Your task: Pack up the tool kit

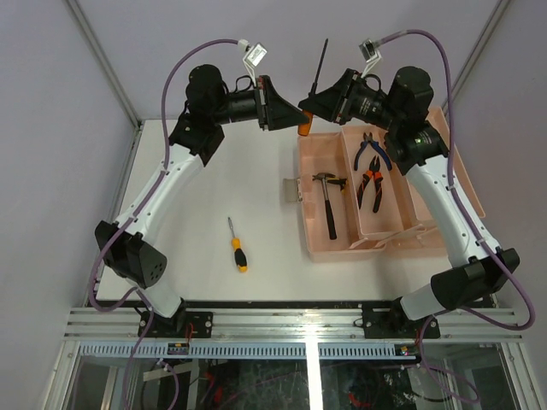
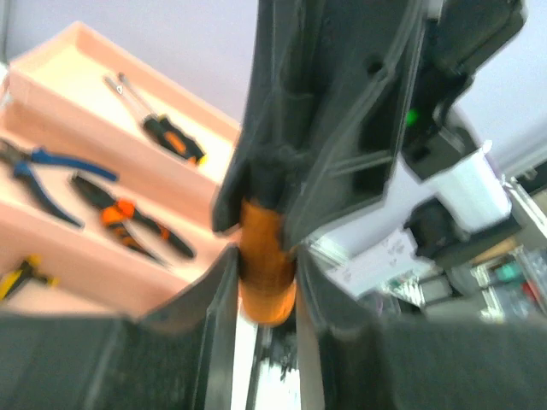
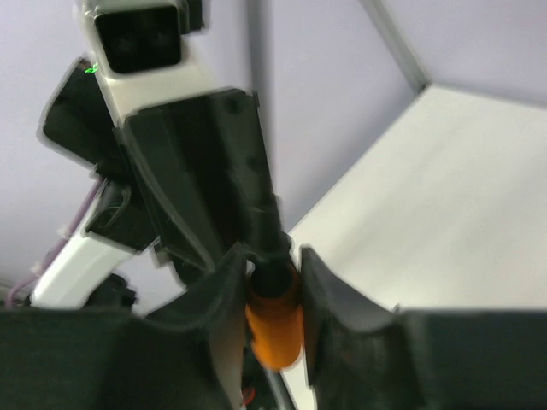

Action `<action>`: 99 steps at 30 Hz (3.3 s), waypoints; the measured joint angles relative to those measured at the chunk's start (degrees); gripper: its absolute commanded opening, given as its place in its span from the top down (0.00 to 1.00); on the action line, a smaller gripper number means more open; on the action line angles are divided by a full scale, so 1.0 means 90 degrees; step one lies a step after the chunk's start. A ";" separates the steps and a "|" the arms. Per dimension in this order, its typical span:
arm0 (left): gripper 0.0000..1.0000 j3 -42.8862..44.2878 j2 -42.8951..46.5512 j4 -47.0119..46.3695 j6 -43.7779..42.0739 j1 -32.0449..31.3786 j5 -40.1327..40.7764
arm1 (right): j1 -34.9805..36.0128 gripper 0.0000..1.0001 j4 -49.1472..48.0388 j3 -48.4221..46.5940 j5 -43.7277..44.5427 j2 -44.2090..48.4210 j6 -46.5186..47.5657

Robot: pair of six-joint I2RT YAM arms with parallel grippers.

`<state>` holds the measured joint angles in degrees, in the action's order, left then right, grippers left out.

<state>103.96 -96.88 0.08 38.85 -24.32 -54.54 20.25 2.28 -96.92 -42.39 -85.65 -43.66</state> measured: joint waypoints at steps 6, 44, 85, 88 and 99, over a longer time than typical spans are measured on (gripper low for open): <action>1.00 -0.0189 0.0194 -0.0158 -0.0015 -0.0007 0.0085 | 0.0015 0.90 -0.0024 -0.0051 0.0289 0.0032 0.0032; 0.03 -0.2302 0.2025 0.2669 -0.2642 0.2004 0.2589 | -0.2990 1.00 0.7883 -0.3417 0.3993 -0.2579 0.3854; 0.05 -0.4549 0.2453 0.4964 -0.1382 0.2028 0.3713 | -0.2982 0.27 0.6883 -0.3706 0.4311 -0.1846 0.3806; 0.04 -0.4619 0.2030 0.5226 -0.1001 0.1763 0.4039 | -0.2982 0.27 0.6841 -0.3708 0.4374 -0.1236 0.3825; 0.06 -0.4677 0.0996 0.5729 0.0634 0.0284 0.5413 | -0.2982 0.27 0.6856 -0.2543 0.4556 0.0483 0.3864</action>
<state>61.87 -87.92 51.64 44.56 -21.76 -5.82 -6.59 63.99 -119.81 -1.39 -81.30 -8.88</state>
